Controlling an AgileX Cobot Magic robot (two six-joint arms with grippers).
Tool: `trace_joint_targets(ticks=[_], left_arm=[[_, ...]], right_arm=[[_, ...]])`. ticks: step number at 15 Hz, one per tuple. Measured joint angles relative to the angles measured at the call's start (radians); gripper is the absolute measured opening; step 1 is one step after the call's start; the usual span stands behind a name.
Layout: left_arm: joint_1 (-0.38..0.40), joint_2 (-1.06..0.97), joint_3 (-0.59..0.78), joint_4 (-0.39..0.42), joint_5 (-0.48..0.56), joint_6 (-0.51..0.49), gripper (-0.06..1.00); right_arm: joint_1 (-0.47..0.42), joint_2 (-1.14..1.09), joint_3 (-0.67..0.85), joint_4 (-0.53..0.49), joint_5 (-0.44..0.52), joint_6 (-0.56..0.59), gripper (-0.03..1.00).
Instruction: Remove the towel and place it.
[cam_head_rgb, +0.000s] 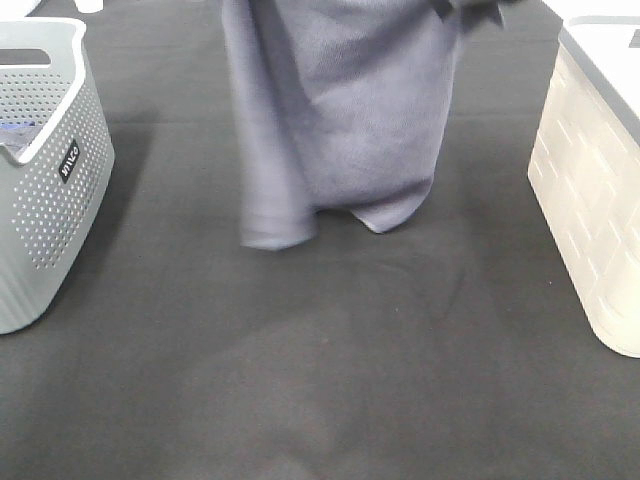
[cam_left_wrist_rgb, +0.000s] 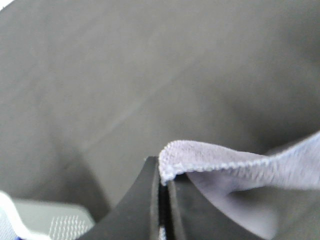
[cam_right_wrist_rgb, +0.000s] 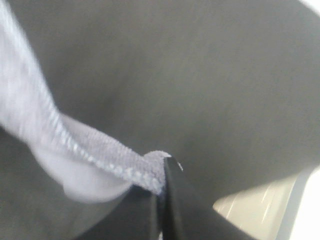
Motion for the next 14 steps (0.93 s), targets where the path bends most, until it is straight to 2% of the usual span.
trace_joint_targets(ticks=[2,8,11,14], left_arm=[[0.008,0.000,0.000,0.002,-0.014,0.020,0.00],[0.024,0.063,0.000,0.135,-0.038,0.035,0.00],[0.070,0.094,0.000,0.133,-0.145,0.018,0.00],[0.122,0.100,0.000,0.136,-0.310,-0.032,0.00]], right_arm=[[0.000,0.006,-0.002,-0.021,-0.090,0.000,0.00],[0.000,0.140,-0.104,-0.111,-0.133,0.060,0.00],[-0.002,0.232,-0.221,-0.147,-0.146,0.078,0.00],[-0.031,0.317,-0.330,-0.150,-0.232,0.099,0.00]])
